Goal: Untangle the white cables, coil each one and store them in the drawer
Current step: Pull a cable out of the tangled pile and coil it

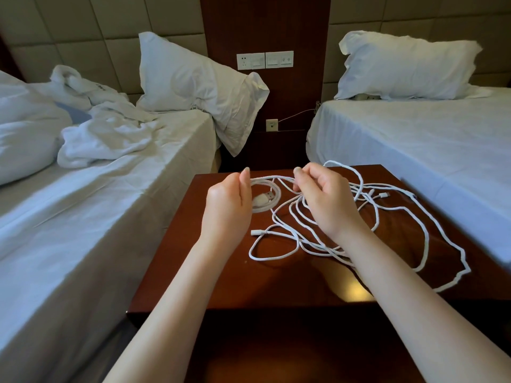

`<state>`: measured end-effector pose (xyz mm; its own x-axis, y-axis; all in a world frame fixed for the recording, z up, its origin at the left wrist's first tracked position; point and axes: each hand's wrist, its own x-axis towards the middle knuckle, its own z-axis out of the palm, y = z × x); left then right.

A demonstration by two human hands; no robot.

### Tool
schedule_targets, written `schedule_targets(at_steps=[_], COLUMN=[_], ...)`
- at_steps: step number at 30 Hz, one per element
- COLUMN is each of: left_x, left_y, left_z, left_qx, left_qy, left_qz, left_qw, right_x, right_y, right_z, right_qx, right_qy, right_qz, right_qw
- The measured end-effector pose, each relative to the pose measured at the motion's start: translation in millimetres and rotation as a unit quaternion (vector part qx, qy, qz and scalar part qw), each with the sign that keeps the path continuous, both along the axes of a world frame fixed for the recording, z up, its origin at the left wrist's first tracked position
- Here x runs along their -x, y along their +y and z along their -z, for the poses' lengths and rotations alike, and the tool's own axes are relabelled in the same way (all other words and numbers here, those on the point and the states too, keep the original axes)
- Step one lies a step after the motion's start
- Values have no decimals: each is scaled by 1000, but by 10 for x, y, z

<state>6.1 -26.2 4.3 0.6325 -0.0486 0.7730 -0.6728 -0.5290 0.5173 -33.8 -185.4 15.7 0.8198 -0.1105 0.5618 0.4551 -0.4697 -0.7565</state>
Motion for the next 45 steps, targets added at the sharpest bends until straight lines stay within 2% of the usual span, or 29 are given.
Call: schedule_targets(at_steps=[5, 8, 11, 14, 17, 20, 24, 30, 33, 39, 45], left_x=[-90, -105, -80, -54, -36, 34, 94, 221, 281, 362, 375], left_y=[114, 160, 120, 95, 103, 78, 28, -40, -86, -83, -48], left_z=[27, 8, -38, -87, -141, -201, -247, -254, -246, -304, -345], left_qx=[41, 67, 106, 150, 206, 201, 235, 146, 99, -10, -126], left_qy=[-19, -23, 1, 28, 66, 86, 140, 225, 248, 263, 228], left_qz=[-69, -85, -85, -55, -15, 20, 88, 237, 278, 288, 268], left_qw=[997, 994, 991, 987, 976, 976, 958, 934, 923, 921, 927], right_x=[49, 48, 13, -30, -89, -94, -113, -120, -128, -75, 9], right_y=[155, 278, 339, 303, 201, 148, 120, 30, -54, -211, -255], right_z=[49, 147, 263, 319, 360, 366, 349, 259, 190, 20, -140], right_qx=[12, 47, 30, 10, 31, 35, 18, -27, -10, 57, 88], right_qy=[74, 112, 156, 152, 141, 138, 126, 114, 74, -21, -48], right_qz=[-135, -174, -204, -216, -202, -194, -179, -157, -157, -114, -80], right_qw=[988, 977, 966, 964, 969, 971, 976, 981, 985, 992, 992])
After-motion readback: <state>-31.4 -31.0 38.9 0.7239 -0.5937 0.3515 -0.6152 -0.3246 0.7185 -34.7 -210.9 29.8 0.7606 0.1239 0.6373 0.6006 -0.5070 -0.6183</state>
